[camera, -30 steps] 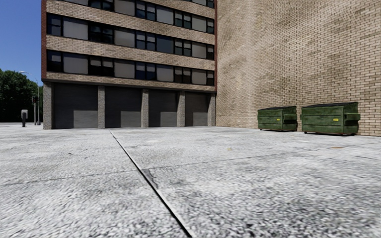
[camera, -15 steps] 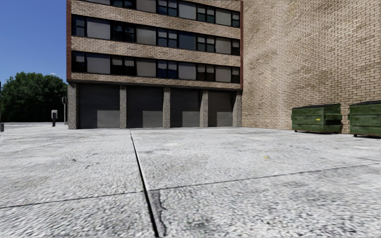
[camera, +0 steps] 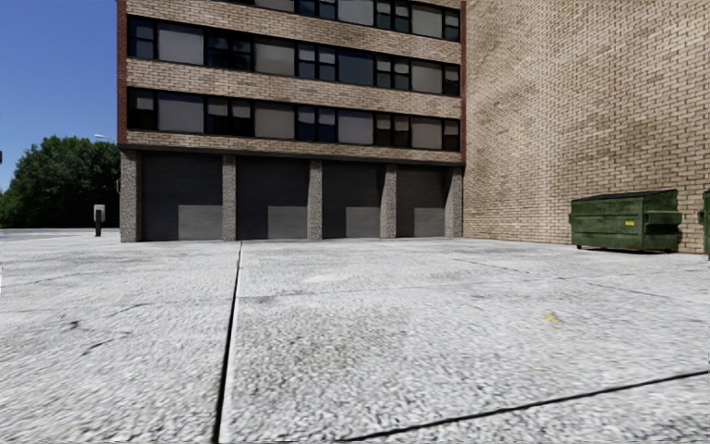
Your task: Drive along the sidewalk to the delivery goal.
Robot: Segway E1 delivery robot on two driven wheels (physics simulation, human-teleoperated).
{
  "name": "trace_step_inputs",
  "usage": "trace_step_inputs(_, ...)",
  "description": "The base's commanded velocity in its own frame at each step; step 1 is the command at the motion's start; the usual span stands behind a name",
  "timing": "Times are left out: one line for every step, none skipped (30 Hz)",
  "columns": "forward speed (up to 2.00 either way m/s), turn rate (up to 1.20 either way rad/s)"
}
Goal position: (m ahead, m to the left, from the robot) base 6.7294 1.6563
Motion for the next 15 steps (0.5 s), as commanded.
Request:
trace_step_inputs(1.90, 0.00)
trace_step_inputs(1.90, 0.00)
trace_step_inputs(1.90, 0.00)
trace_step_inputs(1.90, 0.00)
trace_step_inputs(1.90, 0.00)
trace_step_inputs(1.90, 0.00)
trace_step_inputs(1.90, 0.00)
trace_step_inputs(1.90, 0.00)
trace_step_inputs(1.90, 0.00)
trace_step_inputs(1.90, 0.10)
trace_step_inputs(1.90, 0.22)
trace_step_inputs(1.90, 0.22)
trace_step_inputs(1.90, 0.30)
trace_step_inputs(1.90, 0.31)
trace_step_inputs(1.90, 0.20)
